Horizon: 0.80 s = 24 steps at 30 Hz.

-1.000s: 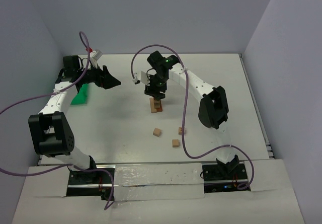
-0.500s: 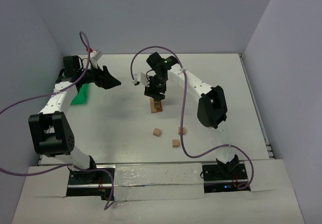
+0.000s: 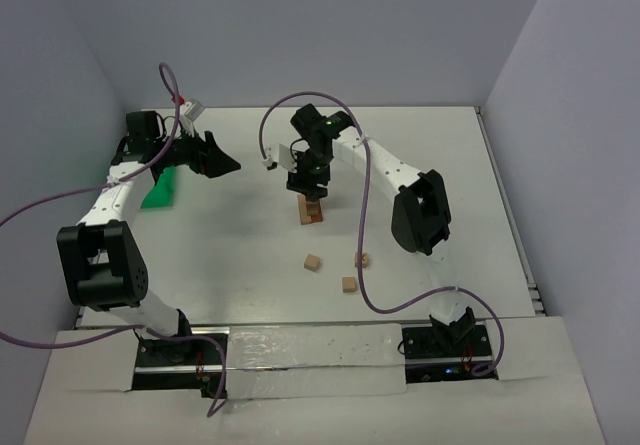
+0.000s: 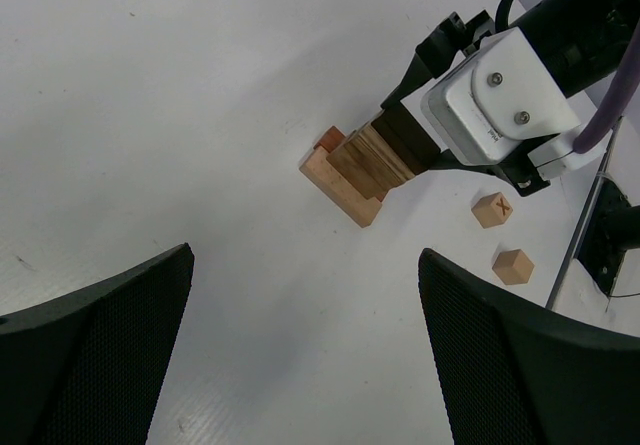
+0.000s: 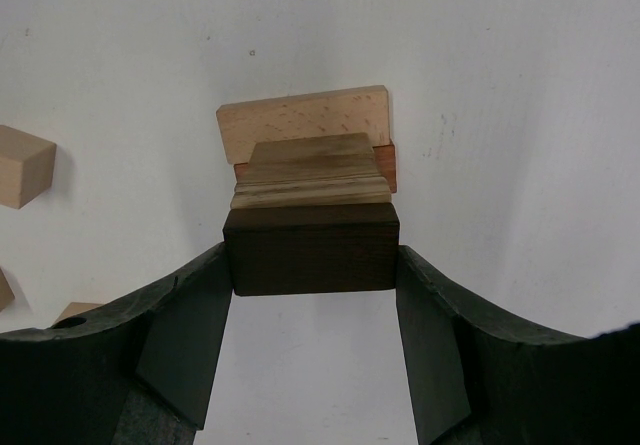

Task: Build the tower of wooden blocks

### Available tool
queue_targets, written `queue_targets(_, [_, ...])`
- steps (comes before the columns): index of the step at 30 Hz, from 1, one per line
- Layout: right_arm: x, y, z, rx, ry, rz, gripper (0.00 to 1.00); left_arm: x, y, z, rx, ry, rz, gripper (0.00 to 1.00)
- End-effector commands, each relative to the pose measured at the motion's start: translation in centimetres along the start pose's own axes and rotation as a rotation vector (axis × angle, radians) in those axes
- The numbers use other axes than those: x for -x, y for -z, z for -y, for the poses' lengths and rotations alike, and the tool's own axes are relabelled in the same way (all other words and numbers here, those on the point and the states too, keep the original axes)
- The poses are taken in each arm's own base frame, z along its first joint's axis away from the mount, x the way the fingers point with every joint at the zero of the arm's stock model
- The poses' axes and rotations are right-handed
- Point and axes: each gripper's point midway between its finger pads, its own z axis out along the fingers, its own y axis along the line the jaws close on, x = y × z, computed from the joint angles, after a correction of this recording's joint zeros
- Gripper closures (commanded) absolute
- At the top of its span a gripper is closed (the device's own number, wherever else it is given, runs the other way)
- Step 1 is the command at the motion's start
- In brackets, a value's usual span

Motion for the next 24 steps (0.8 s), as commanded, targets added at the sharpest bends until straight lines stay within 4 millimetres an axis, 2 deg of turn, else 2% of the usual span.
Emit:
queue_targets(1, [1.0, 0.6, -0.2, 0.005, 0.022, 0.020, 0.38, 1.3, 0.1, 0.5, -0.032, -0.031, 0.021, 0.01])
queue_targets(4, [1.2, 0.8, -0.1, 0.001, 0.019, 0.026, 0.32, 1.3, 0.1, 0.5, -0.030, -0.030, 0.022, 0.01])
queue_targets(6, [1.2, 0.9, -0.2, 0.004, 0.016, 0.028, 0.21, 1.2, 0.2, 0.5, -0.033, -0.031, 0.020, 0.01])
queue_targets(9, [1.5, 1.1, -0.1, -0.003, 0.011, 0.034, 0.15, 1.2, 0.2, 0.5, -0.031, -0.034, 0.019, 0.01])
queue_targets(12, [1.8, 1.6, 0.0, -0.012, 0.007, 0.048, 0.03, 1.1, 0.3, 0.6, -0.026, -0.038, 0.016, 0.01])
queue_targets(16, [2.8, 3.0, 0.2, -0.037, -0.010, 0.086, 0.00, 0.7, 0.5, 0.6, -0.026, -0.049, 0.008, 0.01])
queue_targets(20, [4.6, 7.2, 0.0, -0.091, -0.027, 0.176, 0.00, 0.0, 0.9, 0.4, -0.012, -0.049, -0.004, 0.01])
queue_targets(24, [6.0, 12.3, 0.0, -0.196, -0.053, 0.274, 0.00, 0.5, 1.9, 0.9, 0.006, -0.052, 0.017, 0.01])
